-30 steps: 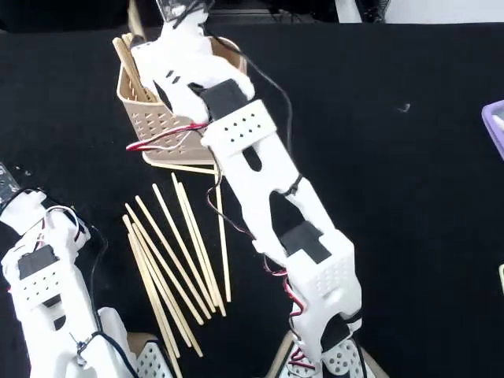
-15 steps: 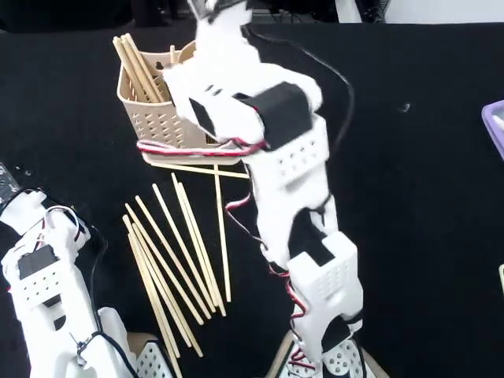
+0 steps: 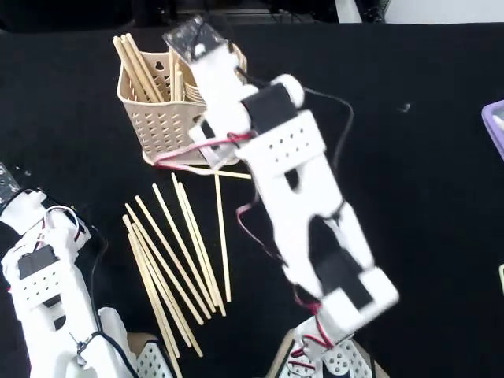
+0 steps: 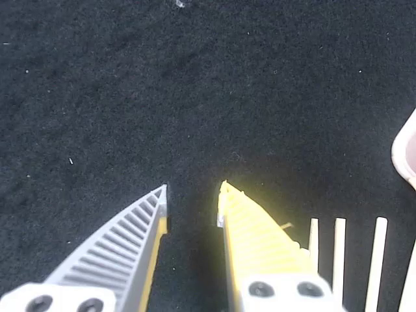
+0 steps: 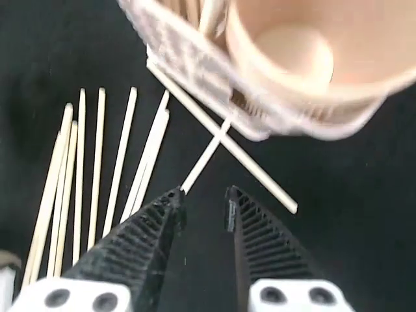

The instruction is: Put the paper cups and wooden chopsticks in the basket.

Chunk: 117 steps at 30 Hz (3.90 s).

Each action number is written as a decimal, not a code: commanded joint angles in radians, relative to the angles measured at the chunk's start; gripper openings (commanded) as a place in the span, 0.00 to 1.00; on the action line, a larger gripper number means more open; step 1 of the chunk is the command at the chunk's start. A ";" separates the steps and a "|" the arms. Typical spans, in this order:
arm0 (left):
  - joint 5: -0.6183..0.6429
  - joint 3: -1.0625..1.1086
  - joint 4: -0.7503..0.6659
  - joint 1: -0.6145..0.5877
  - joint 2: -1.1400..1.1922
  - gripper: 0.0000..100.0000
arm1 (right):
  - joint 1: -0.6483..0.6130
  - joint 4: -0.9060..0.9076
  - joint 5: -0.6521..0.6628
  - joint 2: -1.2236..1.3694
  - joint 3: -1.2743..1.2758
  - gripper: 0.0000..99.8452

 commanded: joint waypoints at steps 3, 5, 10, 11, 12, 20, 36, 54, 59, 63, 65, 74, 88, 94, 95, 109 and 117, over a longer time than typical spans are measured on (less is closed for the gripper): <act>0.008 -0.015 -0.018 -0.007 -0.018 0.13 | 0.020 -0.216 0.068 -0.314 0.389 0.11; 0.008 -0.013 -0.018 -0.007 -0.018 0.13 | 0.021 -0.298 0.094 -0.415 0.536 0.11; 0.008 -0.013 -0.018 -0.007 -0.018 0.13 | 0.107 -0.551 0.196 -0.552 0.937 0.11; 0.008 -0.013 -0.018 -0.007 -0.018 0.13 | 0.127 -0.600 0.218 -0.547 1.009 0.12; 0.008 -0.013 -0.018 -0.007 -0.018 0.13 | 0.146 -0.655 0.244 -0.535 1.079 0.15; 0.008 -0.012 -0.018 -0.007 -0.018 0.13 | 0.215 -1.092 0.546 -0.280 1.317 0.25; 0.008 -0.015 -0.018 -0.007 -0.018 0.13 | 0.238 -0.977 0.786 -0.021 1.188 0.01; 0.008 -0.016 -0.018 -0.007 -0.018 0.13 | 0.083 -0.678 0.698 -0.585 1.486 0.07; 0.008 -0.016 -0.018 -0.007 -0.018 0.13 | -0.040 -0.694 0.542 -0.627 1.471 0.30; 0.008 -0.016 -0.018 -0.007 -0.018 0.13 | -0.149 -0.842 0.394 -0.578 1.472 0.31; 0.008 -0.016 -0.018 -0.007 -0.018 0.13 | -0.178 -0.908 0.324 -0.524 1.460 0.31; 0.008 -0.015 -0.018 -0.008 -0.018 0.13 | -0.183 -0.968 0.252 -0.165 1.264 0.31; 0.008 -0.016 -0.018 -0.008 -0.018 0.13 | -0.170 -0.904 0.261 -0.111 1.239 0.03; 0.008 -0.015 -0.018 -0.008 -0.018 0.13 | -0.170 -0.818 0.262 -0.205 1.239 0.01; 0.008 -0.015 -0.018 -0.008 -0.018 0.13 | -0.170 -0.801 0.262 -0.236 1.239 0.01; 0.008 -0.015 -0.018 -0.008 -0.018 0.13 | -0.144 -0.717 0.264 -0.802 1.228 0.01; 0.008 -0.016 -0.020 -0.008 -0.018 0.13 | -0.199 -1.214 0.068 -0.908 1.066 0.01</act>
